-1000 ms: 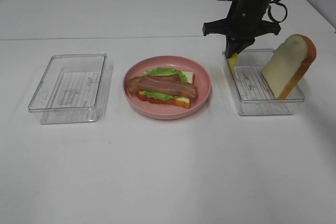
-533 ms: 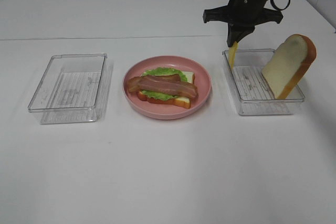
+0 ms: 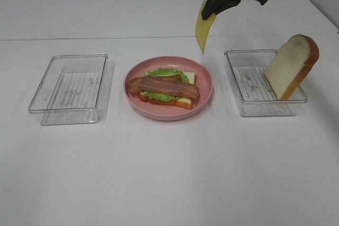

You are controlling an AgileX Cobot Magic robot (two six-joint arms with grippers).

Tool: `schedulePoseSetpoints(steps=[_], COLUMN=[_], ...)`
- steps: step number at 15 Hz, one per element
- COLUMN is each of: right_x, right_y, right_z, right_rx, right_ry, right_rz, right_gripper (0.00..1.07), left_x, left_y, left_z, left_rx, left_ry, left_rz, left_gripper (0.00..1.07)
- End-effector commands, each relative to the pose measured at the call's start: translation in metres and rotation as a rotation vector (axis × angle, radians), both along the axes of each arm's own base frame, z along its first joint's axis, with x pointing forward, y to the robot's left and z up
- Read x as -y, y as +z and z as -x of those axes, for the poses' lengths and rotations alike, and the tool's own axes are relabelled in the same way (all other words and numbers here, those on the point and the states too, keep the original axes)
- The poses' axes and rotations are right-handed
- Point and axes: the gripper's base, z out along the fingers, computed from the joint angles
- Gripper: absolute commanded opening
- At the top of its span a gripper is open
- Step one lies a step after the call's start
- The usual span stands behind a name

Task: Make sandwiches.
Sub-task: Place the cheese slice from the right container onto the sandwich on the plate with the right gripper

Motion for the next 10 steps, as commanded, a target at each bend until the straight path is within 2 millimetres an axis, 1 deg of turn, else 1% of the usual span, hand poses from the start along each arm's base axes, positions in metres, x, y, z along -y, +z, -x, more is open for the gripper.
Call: schedulePoseSetpoints(steps=[1,4,6,7,8,9,10], right_x=[-0.020,-0.051,-0.071,-0.076,-0.084,-0.086,-0.089], right_y=[-0.008,-0.034,-0.048,-0.050,-0.059,-0.063,-0.079], right_z=[0.011,0.023,0.028,0.028,0.027,0.026,0.022], right_rx=[-0.030,-0.046,-0.014,-0.005,-0.004,-0.011,-0.035], right_ry=[0.059,0.051,0.032,0.028,0.013,0.006,-0.016], right_rz=[-0.062,-0.100,-0.131,-0.136,-0.151,-0.160,-0.167], right_gripper=[0.00,0.00,0.00,0.00,0.00,0.00,0.00], left_x=[-0.001,-0.001,-0.001,-0.001,-0.001,-0.001,-0.001], left_y=[-0.001,-0.001,-0.001,-0.001,-0.001,-0.001,-0.001], left_z=[0.002,0.002,0.002,0.002,0.002,0.002,0.002], left_rx=[0.023,0.023,0.023,0.023,0.023,0.023,0.023], left_ry=[0.005,0.005,0.005,0.005,0.005,0.005,0.005], left_rz=[0.014,0.014,0.014,0.014,0.014,0.014,0.014], left_gripper=[0.68,0.68,0.68,0.68,0.68,0.68,0.68])
